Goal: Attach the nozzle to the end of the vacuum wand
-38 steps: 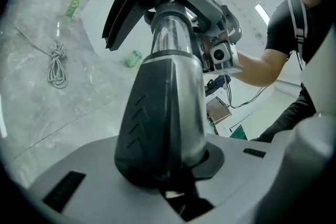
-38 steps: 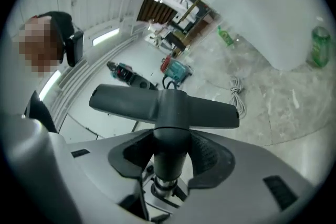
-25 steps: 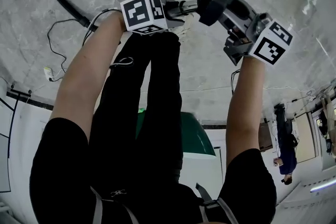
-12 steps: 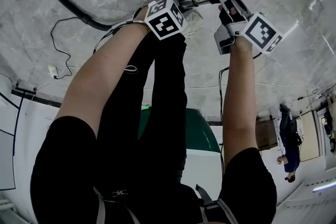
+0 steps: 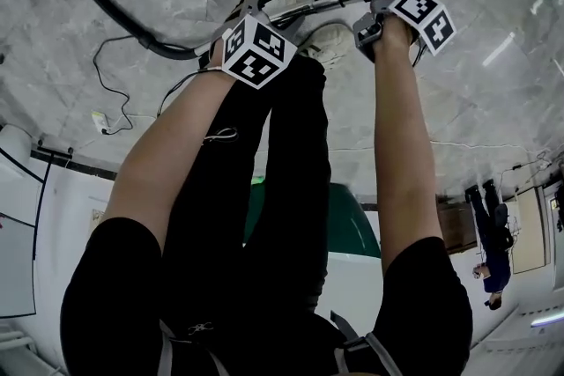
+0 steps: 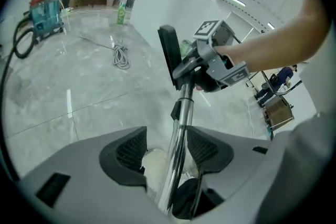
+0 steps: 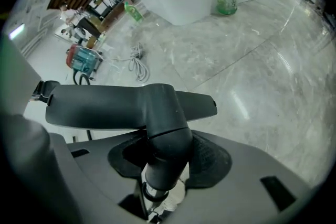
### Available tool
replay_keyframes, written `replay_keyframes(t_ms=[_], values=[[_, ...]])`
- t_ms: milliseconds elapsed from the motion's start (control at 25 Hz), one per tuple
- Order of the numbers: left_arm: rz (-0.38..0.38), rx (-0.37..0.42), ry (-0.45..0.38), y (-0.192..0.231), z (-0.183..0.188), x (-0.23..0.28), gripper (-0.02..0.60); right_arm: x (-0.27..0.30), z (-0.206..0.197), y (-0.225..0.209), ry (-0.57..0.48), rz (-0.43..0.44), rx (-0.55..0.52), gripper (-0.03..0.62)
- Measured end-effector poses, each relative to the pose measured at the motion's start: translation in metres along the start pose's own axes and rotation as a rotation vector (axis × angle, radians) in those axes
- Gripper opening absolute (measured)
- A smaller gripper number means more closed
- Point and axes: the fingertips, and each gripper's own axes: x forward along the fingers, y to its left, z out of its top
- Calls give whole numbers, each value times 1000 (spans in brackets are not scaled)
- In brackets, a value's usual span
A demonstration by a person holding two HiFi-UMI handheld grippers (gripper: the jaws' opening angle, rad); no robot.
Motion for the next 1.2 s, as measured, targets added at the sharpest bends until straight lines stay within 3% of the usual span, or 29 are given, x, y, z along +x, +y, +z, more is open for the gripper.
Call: replay_keyframes(t_ms=[120, 360, 560, 840, 960, 1080, 1200], values=[[7, 3, -29, 10, 8, -2, 242, 21, 1, -6, -1, -20, 2, 189], [5, -44, -61, 47, 7, -2, 242, 63, -1, 11, 23, 30, -44, 192], [-20, -28, -30, 43, 2, 12, 242, 84, -13, 19, 87, 112, -87, 193], [3, -46, -6, 61, -11, 20, 242, 130, -34, 31, 144, 145, -139, 195], [17, -52, 3, 66, -14, 18, 242, 137, -40, 25, 159, 102, -185, 207], [27, -65, -10, 66, -11, 14, 242, 132, -39, 19, 124, 17, -309, 263], [40, -96, -30, 66, -6, 13, 242, 119, -45, 18, 150, 11, -368, 273]])
